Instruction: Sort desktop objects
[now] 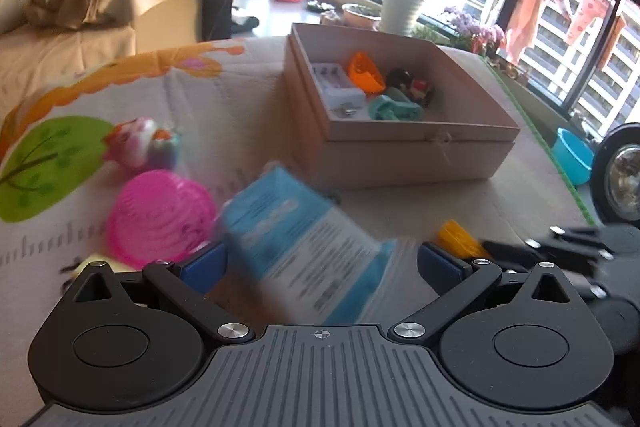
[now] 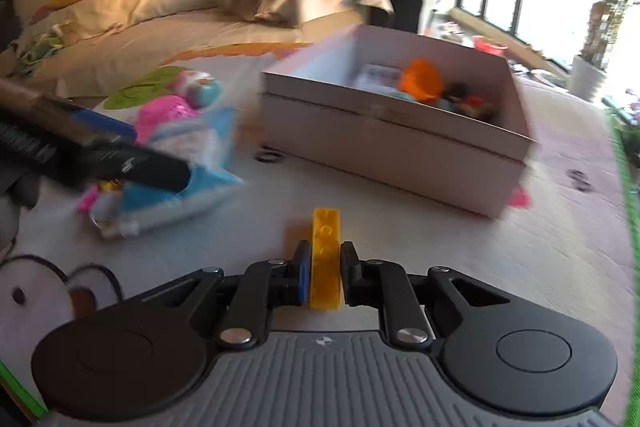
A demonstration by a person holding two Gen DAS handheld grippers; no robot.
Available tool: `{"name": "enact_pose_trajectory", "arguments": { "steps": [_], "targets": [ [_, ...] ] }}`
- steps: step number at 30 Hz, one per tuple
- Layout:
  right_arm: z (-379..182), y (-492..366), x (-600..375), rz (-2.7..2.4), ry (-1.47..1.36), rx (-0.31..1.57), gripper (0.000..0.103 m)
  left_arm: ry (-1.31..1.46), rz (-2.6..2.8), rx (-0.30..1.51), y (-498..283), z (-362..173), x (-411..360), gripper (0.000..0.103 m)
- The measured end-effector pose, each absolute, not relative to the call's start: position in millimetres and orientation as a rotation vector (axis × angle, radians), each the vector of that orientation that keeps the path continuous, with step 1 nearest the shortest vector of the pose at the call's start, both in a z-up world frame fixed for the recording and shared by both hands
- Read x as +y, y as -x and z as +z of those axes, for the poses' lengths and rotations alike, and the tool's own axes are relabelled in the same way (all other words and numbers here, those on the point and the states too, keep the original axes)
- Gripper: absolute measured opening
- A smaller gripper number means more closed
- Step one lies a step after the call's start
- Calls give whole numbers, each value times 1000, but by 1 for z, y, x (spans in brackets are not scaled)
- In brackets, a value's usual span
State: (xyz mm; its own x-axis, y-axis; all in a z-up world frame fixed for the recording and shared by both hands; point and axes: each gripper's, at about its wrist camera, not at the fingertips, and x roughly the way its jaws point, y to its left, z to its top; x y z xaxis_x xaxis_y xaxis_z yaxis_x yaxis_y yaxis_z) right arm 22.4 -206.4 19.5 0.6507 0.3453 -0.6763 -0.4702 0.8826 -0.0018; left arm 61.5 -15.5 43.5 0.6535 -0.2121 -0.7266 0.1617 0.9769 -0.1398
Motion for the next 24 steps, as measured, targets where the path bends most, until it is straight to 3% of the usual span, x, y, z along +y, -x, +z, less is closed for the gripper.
{"name": "enact_pose_trajectory", "arguments": {
  "steps": [5,9,14,17,19,21,24],
  "targets": [
    [17,-13,-237,391,140,718,15,-9,-177,837,-75,34,-36,103],
    [15,-12,-245,389,114,708,15,-30,-179,816,-68,33,-36,85],
    [16,-11,-242,416,119,696,16,-122,-265,772,-42,38,-39,78],
    [19,-8,-239,424,130,682,16,-173,-408,789,-19,36,-41,67],
    [20,-8,-239,422,135,679,17,-177,-449,803,-9,34,-41,68],
    [20,-10,-240,420,138,684,17,-166,-429,813,-5,35,-43,87],
    [17,-15,-240,410,125,698,20,-116,-387,792,-9,42,-42,96]
  ]
}}
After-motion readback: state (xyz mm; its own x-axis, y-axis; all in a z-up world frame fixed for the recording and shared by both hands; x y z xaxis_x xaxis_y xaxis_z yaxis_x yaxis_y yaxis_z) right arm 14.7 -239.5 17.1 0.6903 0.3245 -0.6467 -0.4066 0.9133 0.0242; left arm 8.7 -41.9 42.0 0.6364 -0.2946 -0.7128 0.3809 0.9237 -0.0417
